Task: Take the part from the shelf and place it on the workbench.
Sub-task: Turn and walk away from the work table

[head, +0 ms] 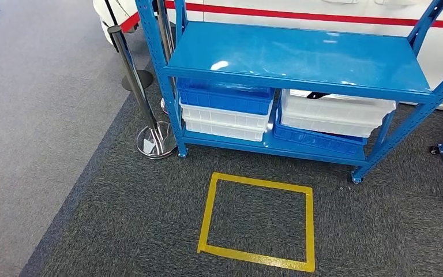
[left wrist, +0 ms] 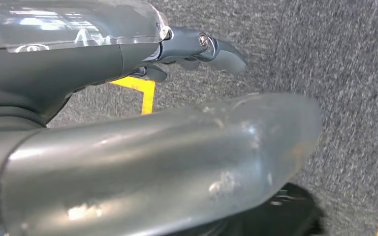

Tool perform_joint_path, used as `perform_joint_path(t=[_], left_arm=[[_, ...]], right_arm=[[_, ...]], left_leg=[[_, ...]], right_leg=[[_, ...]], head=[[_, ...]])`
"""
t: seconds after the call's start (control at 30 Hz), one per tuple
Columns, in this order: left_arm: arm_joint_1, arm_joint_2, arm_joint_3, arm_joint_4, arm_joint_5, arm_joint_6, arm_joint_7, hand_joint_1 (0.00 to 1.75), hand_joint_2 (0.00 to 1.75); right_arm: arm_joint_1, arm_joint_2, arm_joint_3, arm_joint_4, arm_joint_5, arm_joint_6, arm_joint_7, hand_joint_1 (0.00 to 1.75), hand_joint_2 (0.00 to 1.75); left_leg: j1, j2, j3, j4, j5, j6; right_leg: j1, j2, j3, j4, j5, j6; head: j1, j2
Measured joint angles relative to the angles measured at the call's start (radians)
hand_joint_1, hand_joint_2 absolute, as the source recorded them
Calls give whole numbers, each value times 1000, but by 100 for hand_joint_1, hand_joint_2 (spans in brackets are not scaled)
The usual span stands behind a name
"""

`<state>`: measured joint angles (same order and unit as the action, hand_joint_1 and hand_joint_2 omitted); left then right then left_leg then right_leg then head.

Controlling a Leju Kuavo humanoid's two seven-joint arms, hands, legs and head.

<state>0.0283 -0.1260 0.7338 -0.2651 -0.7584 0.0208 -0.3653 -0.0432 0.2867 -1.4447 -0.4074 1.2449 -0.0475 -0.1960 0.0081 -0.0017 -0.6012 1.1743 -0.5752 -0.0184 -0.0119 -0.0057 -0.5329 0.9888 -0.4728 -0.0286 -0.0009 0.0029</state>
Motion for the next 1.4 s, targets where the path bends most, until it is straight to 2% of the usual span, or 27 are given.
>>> perform_joint_path(t=[0.03, 0.07, 0.1, 0.13, 0.2, 0.23, 0.3, 0.4, 0.47, 0.53, 0.57, 0.6, 0.63, 0.7, 0.77, 0.87, 0.93, 0.97, 1.03, 1.07, 1.1, 1.13, 1.2, 1.23, 1.27, 1.33, 1.4], left_arm=[[0, 0, 0, 0, 0, 0, 0, 0, 0], [1, 0, 0, 0, 0, 0, 0, 0, 0], [1, 0, 1, 0, 0, 0, 0, 0, 0], [2, 0, 1, 0, 0, 0, 0, 0, 0], [1, 1, 1, 0, 0, 0, 0, 0, 0], [1, 1, 1, 0, 0, 0, 0, 0, 0], [0, 1, 2, 0, 0, 0, 0, 0, 0], [1, 1, 3, 0, 0, 1, 0, 0, 0], [1, 0, 6, -1, 0, 12, -4, 0, 0], [3, 0, 15, -2, -4, 25, -13, 0, 0], [4, 0, 22, -4, -9, 27, -19, 0, 0], [5, -2, 31, -7, -14, 26, -25, 0, 0], [7, -4, 41, -11, -18, 23, -33, 0, 0], [10, -15, 65, -25, -26, 10, -55, 0, 0], [14, -28, 94, -42, -28, -12, -79, 0, 0], [16, -41, 134, -63, -24, -35, -97, 0, 0], [17, -46, 151, -72, -23, -38, -101, 0, 0], [18, -47, 157, -76, -23, -39, -101, 0, 0], [19, -49, 168, -80, -19, -48, -107, 0, 0], [20, -49, 174, -82, -13, -62, -116, 0, 0], [21, -50, 181, -83, 0, -92, -134, 0, 0], [21, -50, 191, -83, 21, -136, -158, 0, 0], [20, -50, 226, -84, 87, -283, -226, 0, 0], [17, -49, 246, -84, 115, -366, -259, 0, 0], [15, -49, 267, -84, 139, -448, -288, 0, 0], [10, -49, 305, -86, 174, -561, -320, 0, 0], [11, -55, 344, -108, 243, -644, -330, 0, 0]], right_arm=[[0, 0, -1, 0, 0, 0, 0, 0, 0], [0, 0, -3, 0, 0, 0, 0, 0, 0], [0, 0, -4, 0, 0, 0, 0, 0, 0], [0, 1, -4, 0, 0, 0, 0, 0, 0], [-1, 2, -5, 0, 0, 0, 0, 0, 0], [-1, 3, -5, 0, 0, 0, 0, 0, 0], [-2, 3, -5, 0, 0, 0, 0, 0, 0], [-3, 3, -5, 0, -6, 6, -7, 0, 0], [-2, 3, -8, 0, -46, 52, -63, 0, 0], [0, 3, -16, -1, -102, 111, -166, 0, 0], [1, 4, -19, -3, -118, 125, -220, 0, 0], [2, 5, -20, -6, -126, 127, -270, 0, 0], [2, 5, -21, -10, -133, 124, -315, 0, 0], [2, 7, -21, -21, -152, 122, -386, 0, 0], [-3, 8, -25, -30, -182, 129, -436, 0, 0], [-10, 9, -32, -34, -208, 142, -456, 0, 0], [-10, 10, -35, -36, -213, 145, -456, 0, 0], [-11, 11, -36, -37, -214, 145, -456, 0, 0], [-11, 11, -40, -38, -236, 147, -454, 0, 0], [-13, 11, -45, -37, -265, 155, -452, 0, 0], [-15, 11, -53, -36, -304, 171, -450, 0, 0], [-18, 11, -61, -35, -343, 192, -450, 0, 0], [-16, 10, -60, -31, -341, 231, -455, 0, 0], [-10, 8, -36, -30, -278, 233, -457, 0, 0], [1, 4, 9, -29, -183, 222, -459, 0, 0], [27, -8, 129, -30, -9, 191, -461, 0, 0], [55, -17, 229, -71, 6, 226, -461, 0, 0]], left_leg=[[2, 0, -32, 66, -26, -3], [3, 0, -54, 110, -35, -6], [4, 0, -57, 114, -23, -7], [5, 0, -42, 78, 6, -7], [5, 1, 24, -63, 76, -3], [4, 1, 50, -120, 95, 2], [0, 0, 68, -166, 101, 12], [1, 0, 69, -175, 109, 33], [4, 2, 69, -181, 116, 46], [2, 3, 65, -181, 118, 50], [1, 4, 63, -180, 118, 51], [0, 4, 63, -179, 117, 51], [-1, 3, 64, -179, 117, 50], [-1, 1, 68, -179, 115, 48], [-4, -1, 69, -176, 112, 39], [-5, -1, 68, -175, 111, 22], [-4, -1, 58, -148, 89, 10], [-3, -1, 40, -106, 62, 5], [1, -1, -20, 25, -6, -4], [3, -1, -47, 83, -27, -7], [4, 0, -60, 112, -29, -10], [5, 0, -55, 100, -11, -11], [7, 0, 4, -24, 58, -9], [6, 0, 35, -91, 82, -6], [5, 0, 57, -138, 96, -1], [0, -2, 65, -162, 95, 12], [1, -2, 68, -167, 101, 28]], right_leg=[[0, 0, -1, 1, 0, -1], [1, -1, -1, 2, -1, -1], [0, 0, -1, 4, -2, 0], [0, 0, 0, 6, -4, 1], [1, 2, 3, 10, -9, 7], [3, 2, 4, 13, -11, 13], [6, 2, 3, 16, -13, 24], [3, 2, 1, 24, -22, 42], [-1, 3, -30, 93, -70, 50], [-2, 4, -94, 223, -136, 55], [-2, 4, -120, 274, -152, 57], [-2, 4, -131, 293, -147, 57], [-2, 4, -122, 272, -123, 56], [-1, 4, -59, 140, -50, 48], [4, 4, -11, 35, -11, 37], [8, 5, -5, 11, -7, 25], [3, 3, -1, 2, -1, 13], [0, 1, 0, -1, 1, 7], [1, -1, -2, 0, 1, 1], [2, -1, -3, 2, 0, 0], [2, 0, -4, 4, -1, 0], [2, 0, -5, 7, -2, 1], [1, 1, -3, 12, -6, 6], [2, 2, -3, 16, -9, 10], [4, 2, -4, 19, -11, 16], [7, 3, -5, 20, -12, 28], [4, 4, -5, 23, -16, 41]], head=[[0, 0], [0, 0], [0, 0], [0, 0], [0, 0], [0, 0], [2, 0], [3, 0], [8, 0], [11, 0], [11, 0], [11, 0], [12, 0], [12, 0], [11, 0], [11, 0], [8, 0], [7, 0], [3, 0], [3, 0], [3, 0], [3, 0], [3, 0], [3, 0], [4, 0], [6, 0], [6, 0]])
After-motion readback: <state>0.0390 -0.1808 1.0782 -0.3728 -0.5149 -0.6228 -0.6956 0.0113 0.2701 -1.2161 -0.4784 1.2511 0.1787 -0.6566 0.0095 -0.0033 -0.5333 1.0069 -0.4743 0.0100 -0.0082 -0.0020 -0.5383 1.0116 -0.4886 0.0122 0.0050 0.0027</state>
